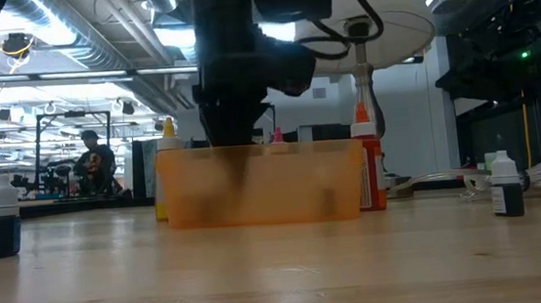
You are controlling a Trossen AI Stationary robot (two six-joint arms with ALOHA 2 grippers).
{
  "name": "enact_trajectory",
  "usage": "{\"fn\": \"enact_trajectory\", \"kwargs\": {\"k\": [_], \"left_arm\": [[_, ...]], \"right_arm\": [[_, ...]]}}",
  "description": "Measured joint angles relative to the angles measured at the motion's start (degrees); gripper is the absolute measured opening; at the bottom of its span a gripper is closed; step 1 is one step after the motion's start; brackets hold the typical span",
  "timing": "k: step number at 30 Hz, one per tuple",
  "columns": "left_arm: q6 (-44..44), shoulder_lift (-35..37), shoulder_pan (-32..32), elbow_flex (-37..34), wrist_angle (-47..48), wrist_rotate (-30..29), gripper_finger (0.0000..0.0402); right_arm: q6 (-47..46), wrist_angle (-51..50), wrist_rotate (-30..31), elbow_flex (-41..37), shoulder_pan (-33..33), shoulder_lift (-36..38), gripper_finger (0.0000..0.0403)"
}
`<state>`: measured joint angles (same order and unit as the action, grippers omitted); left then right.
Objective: Pick & Place food coloring
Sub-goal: Put the small black food coloring bottle into the orange bin, then put the top left small blue food coloring bottle into the orange bin
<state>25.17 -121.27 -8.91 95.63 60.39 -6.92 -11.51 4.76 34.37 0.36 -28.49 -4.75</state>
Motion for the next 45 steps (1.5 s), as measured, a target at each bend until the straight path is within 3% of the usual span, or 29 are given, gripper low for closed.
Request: {"fn": "enact_trajectory", "kwargs": {"k": [8, 19, 45], "left_arm": [[0.48, 0.02, 0.00, -0.65, -1.09, 0.66, 0.0066], [0.59, 0.02, 0.07, -0.65, -1.35, 0.61, 0.0109], [0.16, 1.51, 1.27, 3.08, 4.99, 1.80, 0.0110]], "right_arm": [[-0.02, 0.01, 0.01, 0.00, 0.00, 0.00, 0.0323], [-0.02, 0.02, 0.00, -0.02, 0.00, 0.00, 0.0323], [-0.02, 0.02, 0.00, 0.00, 0.00, 0.00, 0.0323]]}}
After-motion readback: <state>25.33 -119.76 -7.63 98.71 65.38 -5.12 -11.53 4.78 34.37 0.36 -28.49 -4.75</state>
